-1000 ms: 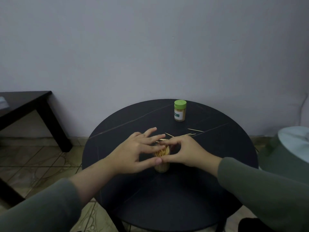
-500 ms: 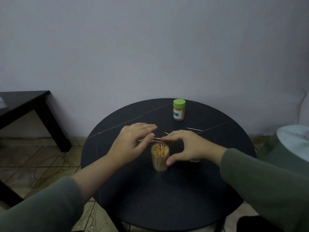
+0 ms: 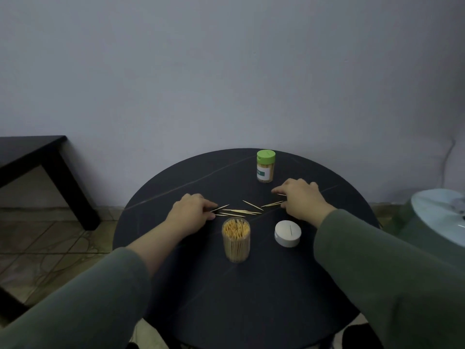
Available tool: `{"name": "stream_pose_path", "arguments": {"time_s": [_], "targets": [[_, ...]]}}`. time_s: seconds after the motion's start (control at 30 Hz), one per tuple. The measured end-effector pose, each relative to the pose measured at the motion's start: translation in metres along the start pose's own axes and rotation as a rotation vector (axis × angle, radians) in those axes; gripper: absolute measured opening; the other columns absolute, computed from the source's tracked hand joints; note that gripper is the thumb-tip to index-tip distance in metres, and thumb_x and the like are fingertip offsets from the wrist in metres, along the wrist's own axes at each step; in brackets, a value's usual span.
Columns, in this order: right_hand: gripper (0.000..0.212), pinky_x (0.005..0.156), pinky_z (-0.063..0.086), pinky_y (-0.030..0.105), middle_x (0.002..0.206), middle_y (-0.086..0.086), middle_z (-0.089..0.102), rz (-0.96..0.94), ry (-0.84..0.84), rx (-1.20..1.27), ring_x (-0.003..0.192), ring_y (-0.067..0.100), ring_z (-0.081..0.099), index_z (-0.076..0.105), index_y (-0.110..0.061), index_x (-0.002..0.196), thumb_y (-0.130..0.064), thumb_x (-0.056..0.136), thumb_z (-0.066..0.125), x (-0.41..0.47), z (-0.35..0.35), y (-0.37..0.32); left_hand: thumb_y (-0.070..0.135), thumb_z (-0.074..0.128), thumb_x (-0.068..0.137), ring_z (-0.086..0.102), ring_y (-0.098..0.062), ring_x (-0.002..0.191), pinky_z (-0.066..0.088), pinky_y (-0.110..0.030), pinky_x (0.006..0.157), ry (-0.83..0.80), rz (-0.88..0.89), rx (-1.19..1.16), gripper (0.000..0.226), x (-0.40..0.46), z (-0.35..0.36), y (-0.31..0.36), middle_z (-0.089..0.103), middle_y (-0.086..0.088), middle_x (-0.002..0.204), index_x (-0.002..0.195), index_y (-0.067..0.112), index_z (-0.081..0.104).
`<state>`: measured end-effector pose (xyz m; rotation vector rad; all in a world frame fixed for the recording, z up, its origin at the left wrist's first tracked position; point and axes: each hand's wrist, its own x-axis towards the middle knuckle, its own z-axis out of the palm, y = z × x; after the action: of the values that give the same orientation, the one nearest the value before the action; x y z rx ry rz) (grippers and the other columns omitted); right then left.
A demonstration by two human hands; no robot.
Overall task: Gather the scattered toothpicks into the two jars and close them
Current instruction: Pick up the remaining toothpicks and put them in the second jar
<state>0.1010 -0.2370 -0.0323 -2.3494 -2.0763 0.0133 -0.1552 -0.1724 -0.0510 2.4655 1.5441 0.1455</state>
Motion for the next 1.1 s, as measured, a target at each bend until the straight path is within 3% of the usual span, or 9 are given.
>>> {"name": "stream_pose_path", "arguments": {"time_s": [0.13, 0.37, 0.5, 0.63, 0.7, 0.83, 0.93, 1.1], "targets": [[0.049, 0.105, 0.031, 0.047, 0.145, 0.004, 0.043, 0.070, -0.043, -0.024, 0.130, 0.027, 0.040, 0.040, -0.031, 0.144, -0.029, 0.097, 0.054, 0.010, 0.004, 0.008, 0.027, 0.066, 0.090, 0.056, -0.013, 0.115, 0.043, -0.034, 0.104, -0.038, 0.027, -0.182, 0.034, 0.006, 0.002, 0.016, 0.063, 0.004, 0.123, 0.124, 0.028, 0.064], [0.033, 0.104, 0.027, 0.045, 0.132, -0.003, 0.058, 0.101, -0.030, 0.021, 0.122, 0.023, 0.049, 0.058, -0.034, 0.129, -0.035, 0.097, 0.054, 0.020, 0.005, 0.012, 0.024, 0.068, 0.088, 0.059, -0.007, 0.104, 0.047, -0.031, 0.099, -0.051, 0.128, -0.258, 0.025, 0.019, 0.007, 0.040, 0.067, 0.007, 0.111, 0.113, 0.027, 0.071], [0.026, 0.106, 0.024, 0.045, 0.125, -0.007, 0.062, 0.046, -0.007, 0.047, 0.119, 0.019, 0.052, 0.064, -0.036, 0.121, -0.035, 0.096, 0.055, 0.021, 0.003, 0.010, 0.025, 0.069, 0.087, 0.057, -0.008, 0.106, 0.048, -0.031, 0.097, -0.025, 0.194, -0.194, 0.026, 0.027, 0.007, 0.046, 0.064, 0.009, 0.113, 0.113, 0.029, 0.070], [0.021, 0.105, 0.023, 0.044, 0.119, -0.012, 0.065, -0.013, 0.024, 0.042, 0.116, 0.015, 0.054, 0.067, -0.038, 0.113, -0.036, 0.095, 0.056, 0.022, 0.005, 0.009, 0.037, 0.059, 0.093, 0.039, -0.015, 0.126, 0.039, -0.034, 0.104, -0.012, 0.234, -0.007, 0.052, 0.033, 0.011, 0.053, 0.042, 0.006, 0.138, 0.142, 0.030, 0.044], [0.019, 0.104, 0.023, 0.044, 0.116, -0.013, 0.066, -0.028, 0.050, 0.049, 0.114, 0.014, 0.055, 0.069, -0.038, 0.110, -0.037, 0.095, 0.056, 0.023, 0.006, 0.010, 0.042, 0.052, 0.096, 0.035, -0.016, 0.128, 0.037, -0.035, 0.106, -0.043, 0.236, 0.040, 0.056, 0.035, 0.014, 0.055, 0.037, 0.004, 0.143, 0.147, 0.027, 0.036], [0.016, 0.104, 0.024, 0.044, 0.108, -0.012, 0.068, -0.031, 0.076, 0.049, 0.108, 0.014, 0.058, 0.069, -0.035, 0.105, -0.037, 0.094, 0.057, 0.024, 0.006, 0.009, 0.042, 0.054, 0.094, 0.041, -0.012, 0.116, 0.041, -0.032, 0.099, 0.020, 0.288, 0.061, 0.037, 0.035, 0.013, 0.056, 0.050, 0.007, 0.130, 0.129, 0.030, 0.059], [0.016, 0.103, 0.026, 0.045, 0.109, -0.008, 0.066, -0.061, 0.018, -0.052, 0.108, 0.017, 0.057, 0.065, -0.031, 0.108, -0.034, 0.096, 0.055, 0.026, 0.003, 0.005, 0.039, 0.057, 0.094, 0.045, -0.011, 0.108, 0.045, -0.032, 0.093, 0.043, 0.338, 0.110, 0.026, 0.034, 0.007, 0.059, 0.059, 0.009, 0.121, 0.117, 0.033, 0.068], [0.030, 0.105, 0.029, 0.051, 0.124, 0.007, 0.056, -0.143, -0.054, -0.414, 0.117, 0.026, 0.048, 0.053, -0.016, 0.126, -0.025, 0.098, 0.047, 0.023, 0.005, -0.007, 0.036, 0.055, 0.095, 0.047, -0.013, 0.111, 0.046, -0.030, 0.093, 0.013, 0.307, 0.194, 0.023, 0.036, 0.002, 0.068, 0.059, 0.005, 0.117, 0.113, 0.026, 0.065]]}}
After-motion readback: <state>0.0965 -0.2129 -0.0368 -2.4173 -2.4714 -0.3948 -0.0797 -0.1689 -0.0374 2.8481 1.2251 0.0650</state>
